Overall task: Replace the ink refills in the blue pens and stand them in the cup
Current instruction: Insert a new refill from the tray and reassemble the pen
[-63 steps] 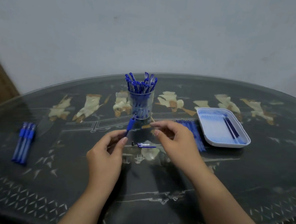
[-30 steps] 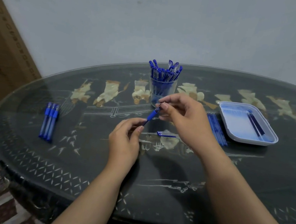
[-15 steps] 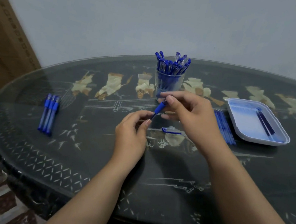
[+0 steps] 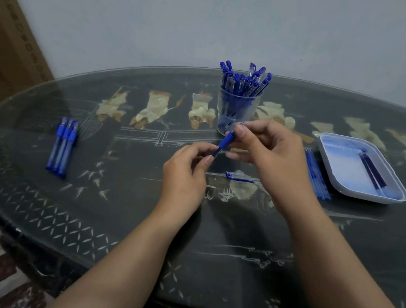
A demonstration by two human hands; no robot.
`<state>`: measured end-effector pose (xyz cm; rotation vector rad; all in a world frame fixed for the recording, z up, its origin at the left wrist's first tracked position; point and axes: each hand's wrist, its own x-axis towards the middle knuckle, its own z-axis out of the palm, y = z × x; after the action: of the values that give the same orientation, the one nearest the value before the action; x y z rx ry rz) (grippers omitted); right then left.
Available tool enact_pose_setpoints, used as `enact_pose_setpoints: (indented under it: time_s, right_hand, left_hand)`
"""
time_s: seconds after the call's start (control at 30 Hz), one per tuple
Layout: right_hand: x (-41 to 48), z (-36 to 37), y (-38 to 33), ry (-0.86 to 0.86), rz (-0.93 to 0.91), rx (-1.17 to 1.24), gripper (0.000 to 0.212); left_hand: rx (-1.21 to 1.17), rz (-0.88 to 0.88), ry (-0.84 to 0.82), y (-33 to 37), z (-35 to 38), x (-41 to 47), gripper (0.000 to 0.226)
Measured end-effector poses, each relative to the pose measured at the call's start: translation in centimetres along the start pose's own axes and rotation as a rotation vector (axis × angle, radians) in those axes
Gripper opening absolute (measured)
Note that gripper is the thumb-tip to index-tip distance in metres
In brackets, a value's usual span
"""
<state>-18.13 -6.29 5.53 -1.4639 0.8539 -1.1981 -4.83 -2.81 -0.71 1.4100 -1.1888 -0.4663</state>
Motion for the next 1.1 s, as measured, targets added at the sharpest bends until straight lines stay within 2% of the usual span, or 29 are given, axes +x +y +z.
enact_pose_setpoints:
  time_s: [0.07,0.17,0.23,0.3,0.37,0.47,0.53,0.6,0.67,0.73,0.8,0.9,1.03,1.1]
  right_hand:
    - [-0.07,-0.11,0.11,0.014,0.006,0.011,0.011]
    - [-0.16,-0.28,-0.15,-0.047,-0.016,0.029,0.024]
    - [-0.13,-0.17,-0.16,-0.062,-0.048,0.001,0.021]
    - [-0.15,0.06,0.02,0.002,-0.038,0.008,0.006]
    - [-0.25,0.20,0.15,0.047,-0.015,0.015,0.016]
    - [-0.41,0.14,-0.10,-0.024,-0.016,0.051,0.029]
    - [-0.41,0.20,-0.14,-0.047,-0.047,0.033,0.023]
    - [-0.35,0.32,0.09,0.016,-0.041,0.031,0.007]
    - [-0.39,0.36,0.19,0.059,-0.015,0.038,0.017]
    - [-0.46,0.28,0.02,0.029,-0.019,0.054,0.021]
    - [-0.48,0.24,-0.12,-0.019,-0.056,0.043,0.019]
    - [-0.41,0.29,0.15,0.046,-0.056,0.021,0.007]
    - [-0.52,0.33,0.10,0.034,-0.021,0.039,0.020]
    - [-0.46,0.28,0.10,0.006,-0.040,0.031,0.015]
  left_hand:
    - [-0.005,0.022,0.004,-0.12,0.09,-0.09,0.038]
    - [-0.006,0.033,0.011,-0.28,0.01,-0.12,0.032]
    - [-0.007,0.034,0.013,-0.39,-0.02,-0.12,0.031]
    - [-0.002,0.041,0.009,-0.41,0.00,-0.16,0.035]
    - [0.004,0.052,0.007,-0.30,-0.01,-0.16,0.041]
    - [-0.003,0.044,0.016,-0.29,-0.12,-0.16,0.042]
    - [-0.013,0.036,0.017,-0.31,-0.13,-0.12,0.041]
    - [-0.011,0.046,0.012,-0.30,-0.05,-0.10,0.042]
    - [0.002,0.054,0.007,-0.24,-0.01,-0.09,0.043]
    - [-0.008,0.044,0.006,-0.29,0.01,-0.05,0.042]
    - [-0.018,0.033,0.007,-0.37,0.00,-0.02,0.041]
    - [-0.010,0.044,0.004,-0.30,-0.02,-0.08,0.042]
    - [-0.007,0.047,-0.004,-0.12,-0.07,-0.17,0.041]
    - [-0.007,0.049,0.001,-0.16,-0.08,-0.13,0.040]
